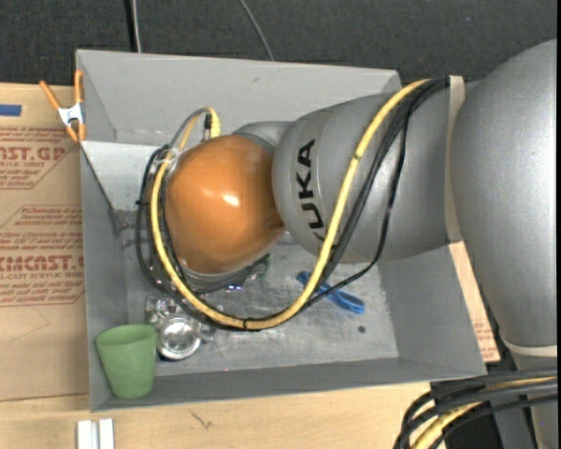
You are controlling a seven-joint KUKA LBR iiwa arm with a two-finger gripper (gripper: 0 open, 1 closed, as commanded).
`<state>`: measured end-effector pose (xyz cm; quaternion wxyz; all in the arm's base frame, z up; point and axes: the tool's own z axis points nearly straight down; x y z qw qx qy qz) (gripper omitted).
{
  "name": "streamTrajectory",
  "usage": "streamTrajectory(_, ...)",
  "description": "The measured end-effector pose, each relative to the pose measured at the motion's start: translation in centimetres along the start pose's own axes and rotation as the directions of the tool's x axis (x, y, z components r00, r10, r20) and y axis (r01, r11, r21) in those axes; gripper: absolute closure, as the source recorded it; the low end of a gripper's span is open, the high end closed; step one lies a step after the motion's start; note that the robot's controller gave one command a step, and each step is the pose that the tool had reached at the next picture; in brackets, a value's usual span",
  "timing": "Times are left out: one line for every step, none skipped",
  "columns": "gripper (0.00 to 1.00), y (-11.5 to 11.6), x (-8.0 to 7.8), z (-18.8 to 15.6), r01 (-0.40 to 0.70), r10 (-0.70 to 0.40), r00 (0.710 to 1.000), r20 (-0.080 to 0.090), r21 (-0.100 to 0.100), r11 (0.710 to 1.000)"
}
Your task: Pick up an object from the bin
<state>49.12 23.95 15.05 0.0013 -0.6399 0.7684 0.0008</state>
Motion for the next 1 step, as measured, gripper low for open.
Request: streamTrajectory(1.0, 0.01, -0.12, -0.97, -0.002, 0.002, 1.0, 0.0, 0.001, 1.0)
